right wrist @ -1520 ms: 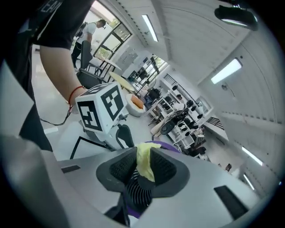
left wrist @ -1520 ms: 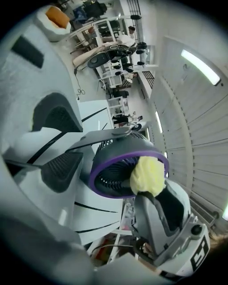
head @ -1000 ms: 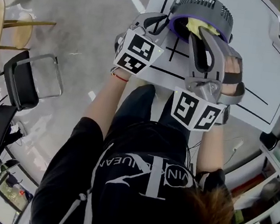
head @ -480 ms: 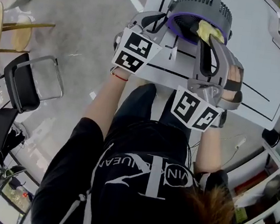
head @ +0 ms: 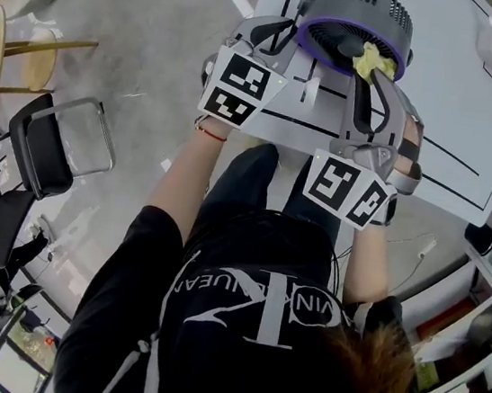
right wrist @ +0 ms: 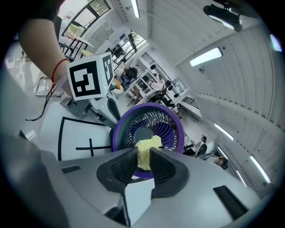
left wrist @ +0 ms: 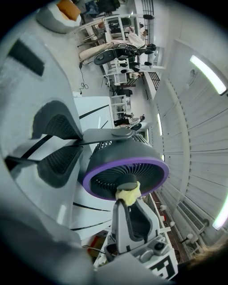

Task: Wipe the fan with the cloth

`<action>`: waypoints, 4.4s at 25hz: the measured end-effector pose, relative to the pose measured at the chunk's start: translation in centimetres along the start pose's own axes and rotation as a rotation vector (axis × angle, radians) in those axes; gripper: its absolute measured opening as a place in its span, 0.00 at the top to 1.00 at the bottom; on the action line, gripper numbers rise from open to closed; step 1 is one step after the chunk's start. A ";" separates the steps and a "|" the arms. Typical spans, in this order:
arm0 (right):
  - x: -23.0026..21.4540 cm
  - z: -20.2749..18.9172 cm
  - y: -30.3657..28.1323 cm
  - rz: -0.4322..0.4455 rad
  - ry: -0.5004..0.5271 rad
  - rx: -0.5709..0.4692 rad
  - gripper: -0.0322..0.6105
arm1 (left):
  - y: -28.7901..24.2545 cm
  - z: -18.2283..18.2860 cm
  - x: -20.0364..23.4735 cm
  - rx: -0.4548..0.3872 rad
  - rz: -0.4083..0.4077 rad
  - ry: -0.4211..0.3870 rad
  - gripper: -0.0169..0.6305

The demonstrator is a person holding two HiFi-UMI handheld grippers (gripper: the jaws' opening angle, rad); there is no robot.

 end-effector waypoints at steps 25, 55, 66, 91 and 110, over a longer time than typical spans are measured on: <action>2.4 2.1 -3.2 0.299 -0.263 -0.104 0.82 | -0.1 -0.1 0.0 0.002 -0.013 -0.003 0.89; -0.8 6.6 -2.1 0.194 -0.157 -0.252 0.82 | 0.3 -0.2 0.2 0.004 -0.008 -0.003 0.90; -3.2 6.3 0.1 0.010 -0.123 -0.186 0.83 | 0.2 -0.4 0.0 0.003 -0.012 0.009 0.90; -5.2 0.9 10.3 0.032 -0.470 -0.335 0.85 | 13.2 2.8 -5.8 -0.331 0.108 0.099 0.96; -3.7 -5.0 18.9 0.084 -0.582 -0.402 0.85 | 22.2 3.3 -14.1 -0.429 0.258 0.124 0.96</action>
Point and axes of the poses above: the fingertips, and each gripper's own axes: y backward along the fingers, x to its left, z out of its top, the point moved 6 cm from there along y, backward along the fingers, and after that the axes turned 11 degrees about y, right-handed, at the moved point
